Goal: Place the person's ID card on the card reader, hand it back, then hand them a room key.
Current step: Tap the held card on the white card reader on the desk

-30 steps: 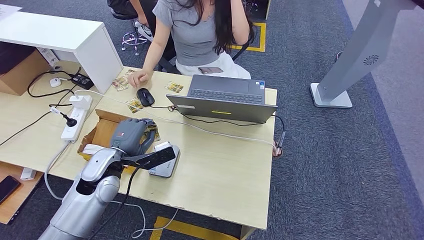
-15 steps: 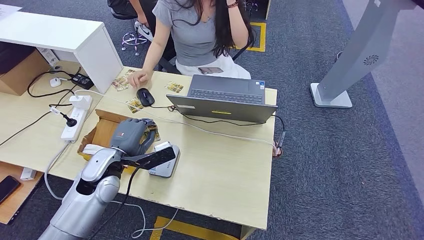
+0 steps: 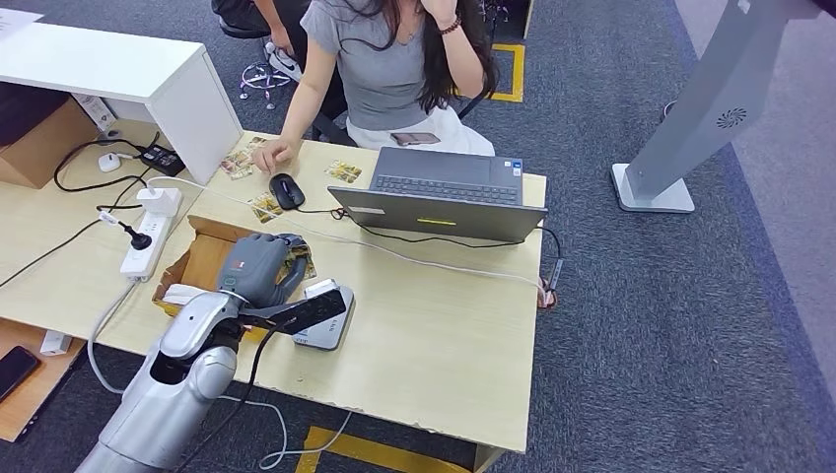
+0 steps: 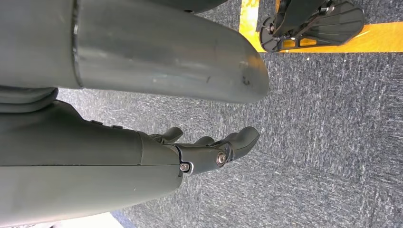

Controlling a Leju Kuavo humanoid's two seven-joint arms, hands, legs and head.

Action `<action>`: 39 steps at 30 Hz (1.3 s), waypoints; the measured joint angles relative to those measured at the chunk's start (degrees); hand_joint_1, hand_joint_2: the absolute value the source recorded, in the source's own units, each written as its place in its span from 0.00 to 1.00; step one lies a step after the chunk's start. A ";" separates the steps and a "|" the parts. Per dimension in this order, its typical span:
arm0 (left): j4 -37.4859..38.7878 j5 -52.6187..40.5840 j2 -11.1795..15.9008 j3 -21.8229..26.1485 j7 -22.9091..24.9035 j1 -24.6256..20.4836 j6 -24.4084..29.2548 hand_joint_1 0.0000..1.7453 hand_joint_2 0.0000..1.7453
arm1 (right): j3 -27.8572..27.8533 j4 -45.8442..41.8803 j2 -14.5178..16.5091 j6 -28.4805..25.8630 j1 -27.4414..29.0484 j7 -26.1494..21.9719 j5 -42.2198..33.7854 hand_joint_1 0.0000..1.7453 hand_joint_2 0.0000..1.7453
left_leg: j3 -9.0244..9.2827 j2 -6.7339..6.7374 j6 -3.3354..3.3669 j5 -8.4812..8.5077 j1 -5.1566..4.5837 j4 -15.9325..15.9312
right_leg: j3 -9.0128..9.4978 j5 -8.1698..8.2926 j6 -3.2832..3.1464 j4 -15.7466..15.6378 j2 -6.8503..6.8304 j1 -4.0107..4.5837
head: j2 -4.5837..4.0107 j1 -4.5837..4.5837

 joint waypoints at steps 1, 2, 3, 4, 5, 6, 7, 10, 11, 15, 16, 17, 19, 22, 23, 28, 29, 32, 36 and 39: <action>0.00 0.00 0.00 0.00 0.00 0.00 0.00 1.00 1.00 | 0.00 0.00 0.00 0.00 0.00 0.00 0.00 0.00 0.00 | 0.00 0.00 0.00 0.00 0.00 0.00 | 0.00 0.00 0.00 0.00 0.00 0.00 | 0.00 0.00; 0.00 -0.01 0.00 0.00 0.02 0.00 -0.05 1.00 1.00 | 0.00 0.00 0.00 0.01 0.00 0.00 0.02 0.00 0.00 | 0.00 0.00 0.00 0.00 0.00 0.00 | 0.00 0.00 0.00 0.00 0.00 0.00 | 0.00 0.00; 0.07 -0.23 0.00 -0.06 0.28 0.00 -0.75 1.00 1.00 | 0.02 0.00 0.00 0.12 0.00 -0.01 0.20 0.00 0.00 | 0.00 0.00 0.00 0.00 0.00 0.00 | 0.00 0.00 0.00 0.00 0.00 0.00 | 0.00 0.00; 0.39 -0.87 -0.08 -0.35 0.78 0.11 -2.58 1.00 1.00 | 0.13 -0.02 0.00 0.37 0.01 -0.03 0.57 0.00 0.00 | 0.01 0.00 0.00 -0.01 -0.01 0.00 | 0.01 0.00 0.00 0.00 0.00 -0.01 | 0.00 -0.01; 1.13 -1.93 -0.30 -0.83 1.28 0.34 -5.12 1.00 1.00 | 0.35 -0.09 0.02 0.69 0.02 -0.04 1.04 0.00 0.00 | 0.02 0.00 0.01 -0.03 -0.02 0.00 | 0.03 -0.01 0.01 0.00 0.00 -0.02 | 0.00 -0.01; 2.56 -3.31 -0.69 -1.61 1.78 0.83 -7.78 1.00 1.00 | 0.67 -0.24 0.08 1.10 0.03 -0.03 1.54 0.00 0.00 | 0.04 0.01 0.03 -0.04 -0.05 -0.01 | 0.04 -0.01 0.01 -0.01 0.01 -0.05 | 0.00 -0.02; 4.43 -4.56 -1.24 -2.53 2.01 1.64 -9.51 1.00 1.00 | 1.01 -0.46 0.15 1.44 0.05 -0.01 1.89 0.00 0.00 | 0.05 0.03 0.04 -0.06 -0.08 -0.01 | 0.03 -0.02 0.02 -0.01 0.03 -0.07 | 0.00 -0.05; 9.35 -6.09 -3.00 -4.76 1.81 4.40 -8.53 1.00 1.00 | 1.62 -1.15 0.38 1.88 0.14 0.09 2.13 0.00 0.00 | -0.04 0.03 0.09 -0.07 -0.10 0.00 | -0.10 -0.03 0.04 -0.01 0.02 -0.11 | 0.00 -0.07; 10.31 -6.15 -3.43 -5.12 1.72 4.79 -8.03 1.00 1.00 | 1.74 -1.32 0.40 1.93 0.17 0.10 2.12 0.00 0.00 | -0.06 0.02 0.09 -0.07 -0.11 0.01 | -0.11 -0.03 0.04 -0.02 0.00 -0.11 | 0.00 -0.04; 12.43 -5.88 -4.04 -5.77 1.66 4.70 -8.25 1.00 1.00 | 2.33 -1.86 0.42 2.08 0.38 0.13 2.12 0.00 0.00 | -0.03 0.05 0.12 -0.09 -0.13 0.00 | -0.01 -0.03 0.05 -0.02 0.02 -0.12 | 0.00 -0.05; 12.64 -5.79 -4.11 -5.86 1.66 4.68 -8.45 1.00 1.00 | 2.43 -1.94 0.43 2.11 0.43 0.13 2.12 0.00 0.00 | -0.02 0.03 0.13 -0.09 -0.12 0.00 | 0.00 -0.03 0.05 -0.02 0.00 -0.11 | 0.00 -0.04; 12.84 -5.72 -4.17 -5.92 1.67 4.67 -8.63 1.00 1.00 | 2.50 -2.04 0.43 2.15 0.46 0.13 2.12 0.00 0.00 | -0.02 0.01 0.13 -0.08 -0.12 0.00 | 0.01 -0.03 0.05 -0.02 -0.02 -0.11 | 0.00 -0.04; 13.15 -5.62 -4.27 -6.04 1.68 4.67 -9.01 1.00 1.00 | 2.58 -2.21 0.43 2.23 0.49 0.13 2.12 0.00 0.00 | -0.01 0.01 0.13 -0.08 -0.12 0.00 | 0.02 -0.03 0.05 -0.02 -0.02 -0.11 | 0.00 -0.04; 13.44 -5.58 -4.37 -6.15 1.70 4.71 -9.25 1.00 1.00 | 2.62 -2.46 0.44 2.30 0.61 0.15 2.11 0.00 0.00 | -0.01 0.02 0.13 -0.08 -0.12 -0.01 | 0.03 -0.03 0.05 -0.02 -0.01 -0.11 | 0.00 -0.04; 13.50 -5.57 -4.39 -6.16 1.71 4.72 -9.26 1.00 1.00 | 2.63 -2.55 0.44 2.33 0.64 0.17 2.10 0.00 0.00 | -0.01 0.01 0.13 -0.08 -0.12 0.00 | 0.03 -0.03 0.05 -0.02 -0.01 -0.11 | 0.00 -0.03; 13.63 -5.63 -4.43 -6.19 1.79 4.72 -9.48 1.00 1.00 | 2.63 -2.99 0.57 2.45 0.78 0.20 2.04 0.00 0.00 | -0.01 0.01 0.13 -0.08 -0.12 0.00 | 0.03 -0.03 0.05 -0.02 -0.02 -0.11 | 0.00 -0.04; 13.63 -5.64 -4.43 -6.19 1.80 4.72 -9.51 1.00 1.00 | 2.63 -3.07 0.62 2.48 0.81 0.20 2.04 0.00 0.00 | -0.01 0.01 0.13 -0.08 -0.12 0.00 | 0.03 -0.03 0.05 -0.02 -0.02 -0.11 | 0.00 -0.04; 13.65 -5.64 -4.44 -6.19 1.81 4.71 -9.61 1.00 1.00 | 2.63 -3.20 0.73 2.51 0.88 0.20 2.03 0.00 0.00 | -0.01 0.01 0.13 -0.08 -0.12 0.00 | 0.03 -0.03 0.05 -0.02 -0.02 -0.11 | 0.00 -0.04; 13.50 -5.20 -4.44 -6.19 1.38 4.72 -9.11 1.00 1.00 | 2.64 -3.41 0.77 2.59 0.99 0.20 2.04 0.00 0.00 | 0.00 0.01 0.13 -0.07 -0.12 0.00 | 0.02 -0.03 0.05 -0.02 -0.02 -0.11 | 0.00 -0.04; 11.21 -3.75 -4.43 -6.30 0.33 4.64 -8.85 1.00 1.00 | 2.63 -3.56 0.76 2.66 1.22 0.11 2.03 0.00 0.00 | -0.01 0.01 0.14 -0.05 -0.12 0.01 | -0.01 -0.02 0.05 -0.02 -0.02 -0.11 | 0.00 -0.05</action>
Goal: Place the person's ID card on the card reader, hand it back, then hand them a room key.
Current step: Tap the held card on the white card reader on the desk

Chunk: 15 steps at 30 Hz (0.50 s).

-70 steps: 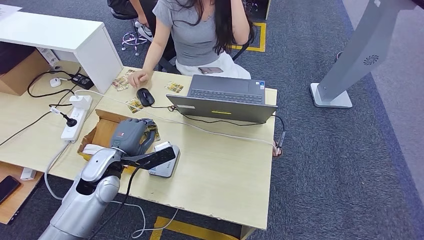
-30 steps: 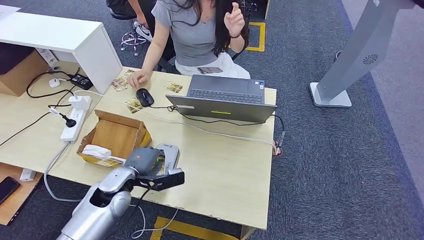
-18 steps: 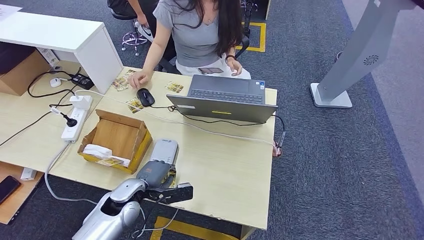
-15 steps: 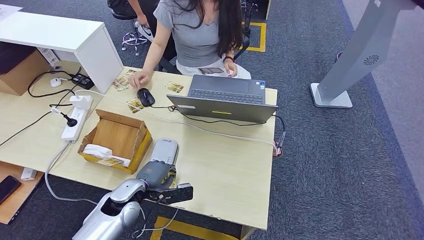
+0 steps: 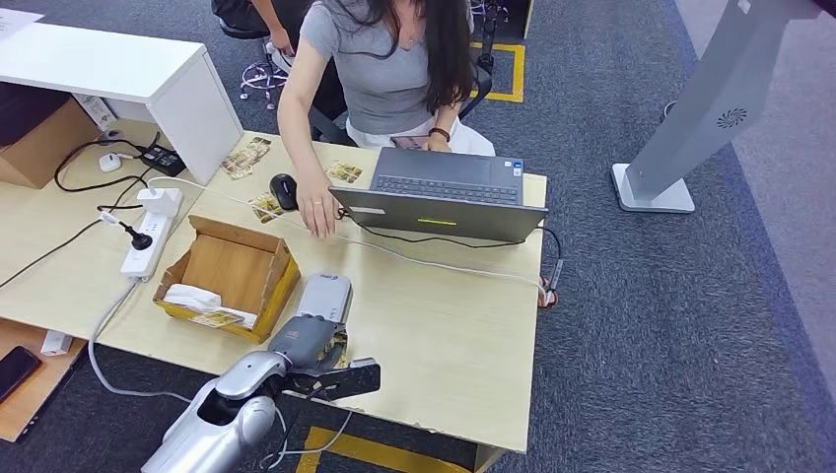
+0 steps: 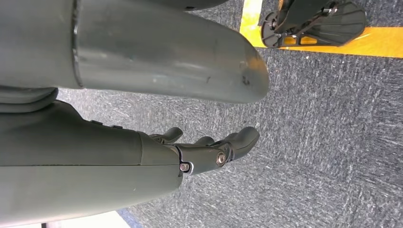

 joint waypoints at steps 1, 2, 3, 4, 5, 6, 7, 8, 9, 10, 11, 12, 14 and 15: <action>-1.55 0.62 0.01 -0.15 -0.16 -0.17 -0.23 1.00 1.00 | -0.01 -0.03 0.00 0.01 0.12 -0.15 0.00 0.00 0.00 | -0.01 -0.01 0.01 0.01 0.00 0.00 | -0.01 0.00 0.00 0.00 -0.01 0.00 | 0.00 0.01; -3.27 1.24 0.01 -0.38 -0.19 -0.47 -0.56 1.00 1.00 | -0.01 -0.04 0.00 0.01 0.22 -0.37 0.00 0.00 0.00 | -0.02 -0.02 0.01 0.01 0.00 0.00 | -0.01 0.00 0.00 0.00 -0.02 0.00 | 0.00 0.01; -5.13 1.90 0.01 -0.68 -0.15 -0.89 -1.00 1.00 1.00 | -0.01 -0.04 0.00 0.00 0.31 -0.64 0.01 0.00 0.00 | -0.03 -0.02 0.01 0.01 0.00 0.01 | -0.02 0.00 0.00 0.00 -0.02 0.00 | 0.00 0.01; -7.04 2.53 -0.01 -1.06 -0.02 -1.44 -1.48 1.00 1.00 | -0.01 -0.03 0.00 -0.03 0.37 -0.96 0.03 0.00 0.00 | -0.04 -0.01 0.01 0.01 0.00 0.01 | -0.02 0.01 0.00 0.00 -0.01 0.00 | 0.00 0.02; -8.94 3.17 -0.03 -1.43 0.14 -2.12 -1.97 1.00 1.00 | -0.01 -0.02 0.00 -0.10 0.41 -1.27 0.06 0.00 0.00 | -0.04 0.00 0.01 0.01 0.00 0.01 | -0.02 0.01 0.00 0.00 0.00 0.00 | 0.00 0.02; -10.82 3.74 -0.05 -1.78 0.34 -2.86 -2.47 1.00 1.00 | -0.01 0.00 -0.01 -0.18 0.43 -1.55 0.09 0.00 0.00 | -0.04 0.00 0.01 0.01 -0.01 0.01 | -0.02 0.02 0.00 0.00 0.01 0.00 | 0.00 0.02; -12.58 4.22 -0.06 -2.13 0.58 -3.64 -2.91 1.00 1.00 | -0.01 0.02 -0.01 -0.27 0.45 -1.76 0.11 0.00 0.00 | -0.04 0.01 0.01 0.01 -0.01 0.01 | -0.02 0.02 0.01 0.00 0.01 0.00 | 0.00 0.02; -14.09 4.58 -0.07 -2.41 0.75 -4.39 -3.26 1.00 1.00 | -0.01 0.05 -0.02 -0.33 0.45 -1.89 0.11 0.00 0.00 | -0.04 0.00 0.01 0.01 -0.01 0.01 | -0.01 0.02 0.01 0.00 0.01 0.00 | 0.00 0.01; -15.39 4.82 -0.07 -2.62 0.89 -5.01 -3.55 1.00 1.00 | -0.01 0.08 -0.02 -0.37 0.44 -1.95 0.11 0.00 0.00 | -0.04 0.01 0.01 0.01 -0.01 0.01 | -0.01 0.02 0.01 0.00 0.01 0.00 | 0.00 0.01; -16.50 4.99 -0.07 -2.81 0.98 -5.48 -3.78 1.00 1.00 | -0.01 0.11 -0.02 -0.40 0.44 -1.97 0.11 0.00 0.00 | -0.04 0.01 0.01 0.01 -0.01 0.01 | -0.01 0.02 0.01 0.00 0.01 0.00 | 0.00 0.01; -17.40 5.08 -0.07 -2.95 1.00 -5.81 -3.91 1.00 1.00 | -0.01 0.15 -0.02 -0.43 0.44 -1.98 0.11 0.00 0.00 | -0.03 0.01 0.01 0.01 -0.01 0.01 | -0.02 0.02 0.00 0.00 0.01 0.00 | 0.00 0.01; -18.08 5.16 -0.07 -3.07 1.00 -6.02 -3.97 1.00 1.00 | -0.01 0.19 -0.02 -0.45 0.44 -1.99 0.12 0.00 0.00 | -0.03 0.01 0.01 0.01 0.00 0.01 | -0.02 0.02 0.00 0.00 0.02 0.00 | 0.00 0.01; -19.06 5.28 -0.03 -3.35 1.00 -6.24 -3.98 1.00 1.00 | -0.01 0.24 -0.02 -0.49 0.44 -2.04 0.13 0.00 0.00 | -0.04 0.01 0.01 0.01 0.00 0.01 | -0.03 0.01 0.00 0.00 0.02 0.00 | 0.00 0.01; -19.39 5.34 0.00 -3.49 1.00 -6.30 -3.97 1.00 1.00 | -0.01 0.25 -0.02 -0.51 0.43 -2.07 0.13 0.00 0.00 | -0.04 0.01 0.01 0.01 0.00 0.01 | -0.03 0.01 0.00 0.00 0.02 0.00 | 0.00 0.01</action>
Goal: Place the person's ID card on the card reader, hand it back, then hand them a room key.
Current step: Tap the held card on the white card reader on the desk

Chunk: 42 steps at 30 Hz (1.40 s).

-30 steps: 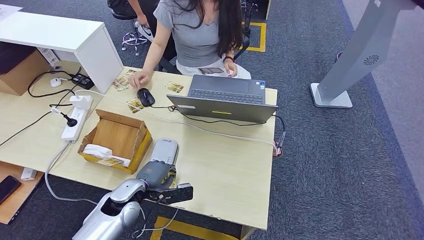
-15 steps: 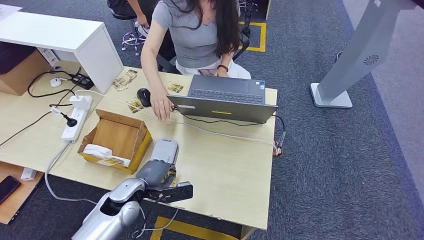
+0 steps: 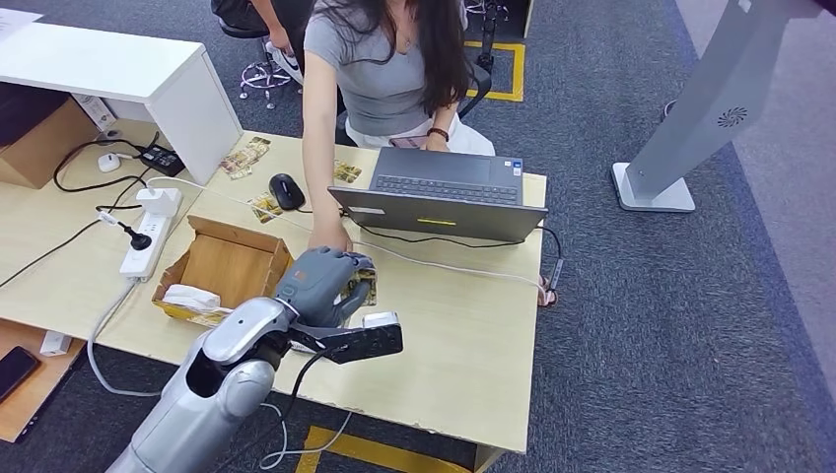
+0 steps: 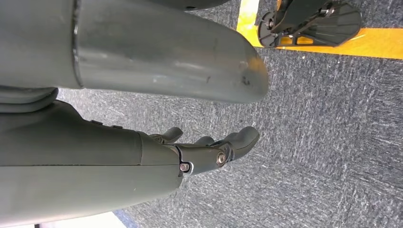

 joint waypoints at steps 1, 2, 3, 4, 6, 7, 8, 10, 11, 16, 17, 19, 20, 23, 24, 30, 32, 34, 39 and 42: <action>-0.28 0.02 0.02 -0.11 0.00 -0.03 0.02 1.00 1.00 | 0.00 0.01 0.00 -0.01 0.00 -0.02 0.00 0.00 0.00 | 0.00 0.00 0.00 0.00 0.00 0.00 | 0.00 0.00 0.00 0.00 0.00 0.00 | 0.00 0.00; -0.52 0.04 0.04 -0.20 0.00 -0.06 0.07 1.00 1.00 | 0.00 0.02 0.00 -0.03 -0.01 -0.04 0.00 0.00 0.00 | 0.00 0.00 0.00 0.00 0.00 0.00 | -0.01 0.00 0.00 0.00 0.00 0.00 | 0.00 0.00; -0.72 0.05 0.05 -0.26 0.00 -0.14 0.16 1.00 1.00 | 0.00 0.03 0.00 -0.06 -0.01 -0.06 0.00 0.00 0.00 | 0.00 0.00 0.00 0.00 0.00 0.00 | -0.01 0.00 0.00 0.00 0.00 0.00 | 0.00 0.00; -0.92 0.05 0.08 -0.32 0.01 -0.28 0.30 1.00 1.00 | 0.00 0.05 0.00 -0.10 -0.01 -0.08 0.01 0.00 0.00 | -0.01 0.00 0.00 0.00 0.00 0.00 | -0.02 0.00 0.00 0.00 0.00 0.00 | 0.00 0.00; -1.37 0.07 0.11 -0.44 0.17 -0.79 0.49 1.00 1.00 | 0.00 0.12 0.00 -0.21 -0.04 -0.17 0.04 0.00 0.00 | -0.01 0.00 0.00 0.00 0.00 0.00 | -0.01 0.00 0.00 0.00 0.00 0.00 | 0.00 0.00; -1.61 0.10 0.13 -0.50 0.36 -1.14 0.49 1.00 1.00 | 0.00 0.17 0.00 -0.26 -0.07 -0.22 0.05 0.00 0.00 | -0.01 0.00 0.00 0.00 0.00 0.00 | -0.01 0.00 0.00 0.00 0.00 0.00 | 0.00 0.00; -1.83 0.16 0.13 -0.56 0.61 -1.55 0.42 1.00 1.00 | 0.00 0.23 -0.01 -0.29 -0.10 -0.27 0.08 0.00 0.00 | -0.01 0.00 0.00 0.00 0.00 0.00 | 0.00 0.00 0.00 0.00 0.00 0.00 | 0.00 0.00; -2.10 0.28 0.13 -0.70 1.00 -2.22 0.22 1.00 1.00 | 0.00 0.33 -0.02 -0.32 -0.16 -0.32 0.16 0.00 0.00 | -0.01 0.00 0.00 0.00 0.00 0.00 | 0.01 0.00 0.00 0.00 0.00 0.00 | 0.00 0.00; -2.15 0.34 0.13 -0.78 1.10 -2.45 0.13 1.00 1.00 | 0.00 0.38 -0.02 -0.33 -0.19 -0.32 0.22 0.00 0.00 | 0.00 0.00 0.00 0.00 0.00 0.00 | 0.01 0.00 0.00 0.00 0.00 0.00 | 0.00 0.00; -2.14 0.56 0.13 -1.20 1.17 -2.67 0.10 1.00 1.00 | 0.00 0.73 -0.06 -0.40 -0.49 -0.33 0.79 0.00 0.00 | 0.00 0.00 0.00 0.00 0.00 0.00 | 0.00 0.00 0.00 0.00 0.00 0.00 | 0.00 0.00; -2.14 0.58 0.13 -1.22 1.19 -2.67 0.13 1.00 1.00 | 0.00 0.76 -0.07 -0.42 -0.52 -0.34 0.80 0.00 0.00 | 0.00 0.00 0.00 0.00 0.00 0.00 | 0.00 0.00 0.00 0.00 0.00 0.00 | 0.00 0.00; -2.14 0.60 0.13 -1.22 1.20 -2.67 0.14 1.00 1.00 | 0.00 0.78 -0.07 -0.42 -0.54 -0.34 0.81 0.00 0.00 | 0.00 0.00 0.00 0.00 0.00 0.00 | 0.00 0.00 0.00 0.00 0.00 0.00 | 0.00 0.00; -2.14 0.60 0.13 -1.22 1.20 -2.67 0.14 1.00 1.00 | 0.00 0.78 -0.07 -0.42 -0.54 -0.34 0.81 0.00 0.00 | 0.00 0.00 0.00 0.00 0.00 0.00 | 0.00 0.00 0.00 0.00 0.00 0.00 | 0.00 0.00; -2.14 0.60 0.13 -1.22 1.20 -2.67 0.14 1.00 1.00 | 0.00 0.78 -0.07 -0.42 -0.54 -0.34 0.81 0.00 0.00 | 0.00 0.00 0.00 0.00 0.00 0.00 | 0.00 0.00 0.00 0.00 0.00 0.00 | 0.00 0.00; -2.06 0.52 0.12 -1.24 1.38 -2.68 0.11 1.00 1.00 | 0.00 0.79 -0.07 -0.43 -0.59 -0.34 0.82 0.00 0.00 | 0.00 0.00 0.00 0.00 0.00 0.00 | 0.00 0.00 0.00 0.00 0.00 0.00 | 0.00 0.00; 5.52 -7.83 1.07 -1.66 8.39 -3.42 -2.26 1.00 1.00 | 0.00 1.25 -0.07 -1.00 -1.44 0.62 0.87 0.00 0.00 | -0.02 0.01 0.01 -0.01 0.00 -0.01 | -0.01 0.00 0.00 0.00 0.02 0.00 | 0.00 0.00; 6.70 -10.17 1.49 -1.65 10.15 -3.16 -2.80 1.00 1.00 | 0.00 1.30 -0.07 -1.11 -1.42 0.84 0.85 0.00 0.00 | -0.04 0.01 0.01 -0.01 0.00 -0.01 | 0.00 0.00 0.00 0.00 0.01 0.00 | 0.00 0.01; 6.93 -11.01 1.73 -1.59 10.75 -2.70 -2.99 1.00 1.00 | 0.00 1.30 -0.07 -1.12 -1.38 0.91 0.85 0.00 0.00 | -0.05 0.01 0.01 -0.01 -0.01 0.00 | -0.01 0.00 0.00 0.00 0.01 0.00 | 0.00 0.01; 7.17 -11.70 2.43 -0.81 11.24 -1.56 -3.01 1.00 1.00 | 0.00 1.28 -0.09 -1.14 -1.28 0.95 0.85 0.00 0.00 | -0.05 0.01 0.01 -0.01 0.00 -0.01 | -0.02 -0.01 0.00 0.00 0.01 0.00 | 0.00 0.00; 7.45 -11.77 2.72 -0.56 11.26 -1.28 -3.01 1.00 1.00 | 0.00 1.28 -0.10 -1.14 -1.22 0.97 0.86 0.00 0.00 | -0.05 0.00 0.01 -0.01 0.00 -0.01 | -0.01 -0.01 0.00 0.00 0.00 0.00 | 0.00 0.00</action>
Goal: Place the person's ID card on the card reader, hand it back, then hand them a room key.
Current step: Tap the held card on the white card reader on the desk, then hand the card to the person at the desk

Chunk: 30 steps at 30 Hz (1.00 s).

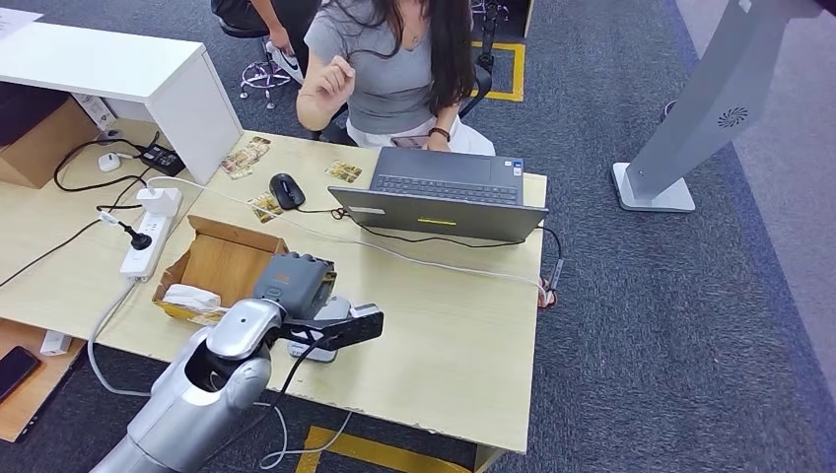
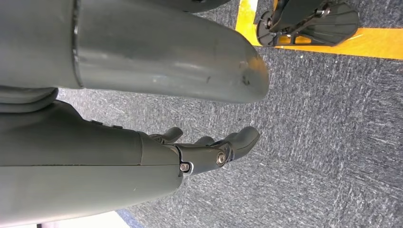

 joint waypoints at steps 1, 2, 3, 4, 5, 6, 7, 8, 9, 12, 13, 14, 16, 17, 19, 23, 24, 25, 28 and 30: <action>0.10 -0.04 0.05 0.14 0.02 0.10 0.00 1.00 1.00 | 0.00 -0.01 -0.01 0.01 0.02 0.02 0.02 0.00 0.00 | 0.00 0.00 0.00 0.00 0.00 0.00 | 0.00 0.00 0.00 0.00 0.00 0.00 | 0.00 0.00; 0.21 -0.10 0.09 0.37 0.03 0.24 0.00 1.00 1.00 | 0.00 -0.04 -0.01 0.02 0.05 0.04 0.04 0.00 0.00 | 0.00 0.00 0.00 0.00 0.00 0.00 | 0.01 0.00 0.00 0.00 0.00 0.00 | 0.00 0.00; 0.33 -0.22 0.12 0.64 0.05 0.43 -0.01 1.00 1.00 | 0.00 -0.09 -0.01 0.03 0.09 0.09 0.08 0.00 0.00 | 0.00 0.00 0.00 0.00 0.00 0.00 | 0.01 0.00 0.00 0.00 0.00 0.00 | 0.00 0.01; 0.47 -0.37 0.15 0.96 0.07 0.67 -0.04 1.00 1.00 | 0.00 -0.16 -0.01 0.07 0.14 0.14 0.11 0.00 0.00 | 0.00 0.00 0.00 0.00 0.00 0.00 | 0.01 0.00 0.00 0.00 0.01 0.00 | 0.00 0.01; 0.62 -0.55 0.16 1.26 0.07 0.92 -0.08 1.00 1.00 | 0.00 -0.24 -0.01 0.11 0.18 0.19 0.14 0.00 0.00 | 0.00 0.00 0.00 0.00 0.00 0.00 | 0.01 0.00 0.00 0.00 0.01 0.00 | 0.00 0.01; 0.79 -0.74 0.18 1.52 0.07 1.18 -0.12 1.00 1.00 | 0.00 -0.33 -0.01 0.16 0.21 0.23 0.15 0.00 0.00 | 0.00 0.00 0.00 0.00 0.00 0.00 | 0.00 0.00 0.00 0.00 0.00 0.00 | 0.00 0.01; 0.98 -0.89 0.21 1.74 0.07 1.41 -0.15 1.00 1.00 | 0.00 -0.42 -0.01 0.22 0.23 0.25 0.15 0.00 0.00 | 0.00 0.00 0.00 0.00 0.00 0.00 | 0.00 0.00 0.00 0.00 0.00 0.00 | 0.00 0.00; 1.16 -1.00 0.25 1.90 0.07 1.60 -0.17 1.00 1.00 | 0.00 -0.50 -0.01 0.27 0.25 0.26 0.15 0.00 0.00 | 0.00 0.00 0.00 0.00 0.00 0.00 | 0.00 0.00 0.00 0.00 0.00 0.00 | 0.00 0.00; 1.32 -1.07 0.29 2.03 0.07 1.76 -0.19 1.00 1.00 | 0.00 -0.57 -0.01 0.30 0.25 0.27 0.15 0.00 0.00 | 0.00 0.00 0.00 0.00 0.00 0.00 | 0.00 0.00 0.00 0.00 0.00 0.00 | 0.00 0.00; 1.64 -1.42 0.35 2.42 0.07 2.03 -0.53 1.00 1.00 | 0.00 -0.75 -0.01 0.42 0.26 0.32 0.27 0.00 0.00 | -0.01 0.00 0.00 0.00 0.00 0.00 | 0.00 0.00 0.00 0.00 0.00 0.00 | 0.00 0.00; 1.78 -1.64 0.35 2.55 0.07 2.07 -0.76 1.00 1.00 | 0.00 -0.83 -0.01 0.49 0.26 0.36 0.41 0.00 0.00 | -0.01 0.00 0.00 0.00 0.00 0.00 | 0.00 0.00 0.00 0.00 0.00 0.00 | 0.00 0.01; 1.96 -1.88 0.34 2.67 0.07 2.13 -0.96 1.00 1.00 | 0.00 -0.89 -0.01 0.55 0.26 0.39 0.62 0.00 0.00 | -0.01 0.00 0.00 0.00 0.00 0.00 | 0.00 0.00 0.00 0.00 0.00 0.00 | 0.00 0.01; 2.38 -2.15 0.31 2.79 0.06 2.35 -1.22 1.00 1.00 | 0.00 -1.03 -0.01 0.63 0.26 0.40 0.95 0.00 0.00 | 0.00 0.00 0.00 0.00 0.00 0.00 | -0.01 0.00 0.00 0.00 0.00 0.00 | 0.00 0.01; 2.60 -2.26 0.28 2.81 0.04 2.47 -1.27 1.00 1.00 | 0.00 -1.08 -0.01 0.65 0.26 0.41 1.04 0.00 0.00 | 0.00 0.00 0.00 0.00 0.00 0.00 | -0.01 0.00 0.00 0.00 0.00 0.00 | 0.00 0.00; 3.12 -2.44 0.17 2.84 0.00 2.65 -1.32 1.00 1.00 | 0.00 -1.20 -0.01 0.70 0.25 0.44 1.08 0.00 0.00 | 0.00 0.00 0.00 0.00 0.00 0.00 | -0.01 0.00 0.00 0.00 0.00 0.00 | 0.00 0.00; 4.22 -2.66 -0.26 2.87 -0.36 2.72 -1.40 1.00 1.00 | 0.00 -1.47 -0.01 0.82 0.26 0.52 1.13 0.00 0.00 | 0.00 0.00 0.00 0.00 0.00 0.00 | 0.00 0.00 0.00 0.00 0.00 0.00 | 0.00 0.01; 4.44 -2.71 -0.39 2.89 -0.50 2.72 -1.45 1.00 1.00 | 0.00 -1.52 -0.01 0.86 0.26 0.54 1.14 0.00 0.00 | 0.00 0.00 0.00 0.00 0.00 0.00 | 0.00 0.00 0.00 0.00 0.00 0.00 | 0.00 0.01; 4.64 -2.74 -0.52 2.91 -0.61 2.72 -1.49 1.00 1.00 | 0.00 -1.57 -0.01 0.88 0.26 0.55 1.15 0.00 0.00 | 0.00 0.00 0.00 0.00 0.00 0.00 | 0.00 0.00 0.00 0.00 0.00 0.00 | 0.00 0.01; 5.14 -2.87 -0.87 2.97 -0.96 2.71 -1.50 1.00 1.00 | 0.00 -1.68 -0.01 0.98 0.26 0.57 1.16 0.00 0.00 | 0.00 0.00 0.00 0.00 0.00 0.00 | -0.01 0.00 0.00 0.00 0.00 0.00 | 0.00 0.00; 5.30 -2.92 -1.11 3.01 -1.21 2.69 -1.47 1.00 1.00 | 0.00 -1.79 -0.01 1.05 0.26 0.57 1.17 0.00 0.00 | 0.00 0.00 0.00 0.00 0.00 0.00 | -0.01 0.00 0.00 0.00 0.00 0.00 | 0.00 0.00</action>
